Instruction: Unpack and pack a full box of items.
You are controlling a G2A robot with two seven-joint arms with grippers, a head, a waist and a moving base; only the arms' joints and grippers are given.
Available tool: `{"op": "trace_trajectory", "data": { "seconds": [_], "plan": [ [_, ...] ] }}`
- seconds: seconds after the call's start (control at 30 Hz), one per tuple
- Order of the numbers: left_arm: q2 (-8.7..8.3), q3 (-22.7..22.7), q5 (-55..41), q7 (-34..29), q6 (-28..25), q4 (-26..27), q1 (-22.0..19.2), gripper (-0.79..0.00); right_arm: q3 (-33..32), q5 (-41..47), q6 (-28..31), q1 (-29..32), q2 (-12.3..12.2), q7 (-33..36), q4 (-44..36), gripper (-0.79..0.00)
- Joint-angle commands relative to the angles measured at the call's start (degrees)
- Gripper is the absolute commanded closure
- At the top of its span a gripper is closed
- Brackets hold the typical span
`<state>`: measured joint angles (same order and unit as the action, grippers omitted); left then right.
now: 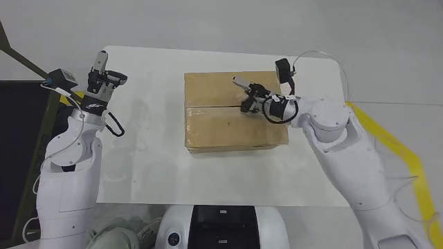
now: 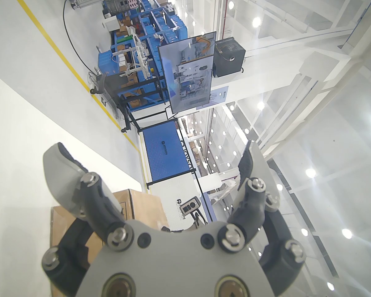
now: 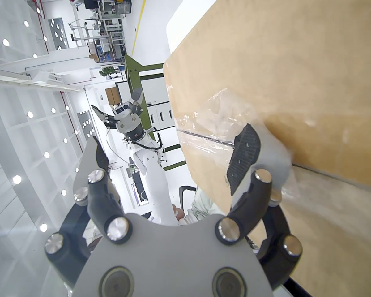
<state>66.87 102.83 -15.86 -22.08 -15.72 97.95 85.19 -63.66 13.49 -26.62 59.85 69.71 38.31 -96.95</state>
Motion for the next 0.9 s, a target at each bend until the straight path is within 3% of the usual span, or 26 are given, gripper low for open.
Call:
{"op": "trace_trajectory", "data": {
  "seconds": [0.0, 0.87],
  "plan": [
    [0.0, 0.0, 0.0, 0.0, 0.0, 0.0, 0.0, -0.785, -1.2, -0.8, -0.8, 0.7, -0.3, 0.1, -0.9, -0.785],
    [0.0, 0.0, 0.0, 0.0, 0.0, 0.0, 0.0, -0.785, -17.3, -5.7, -10.8, 13.9, -3.7, -5.6, -16.4, -0.785]
  ]
}}
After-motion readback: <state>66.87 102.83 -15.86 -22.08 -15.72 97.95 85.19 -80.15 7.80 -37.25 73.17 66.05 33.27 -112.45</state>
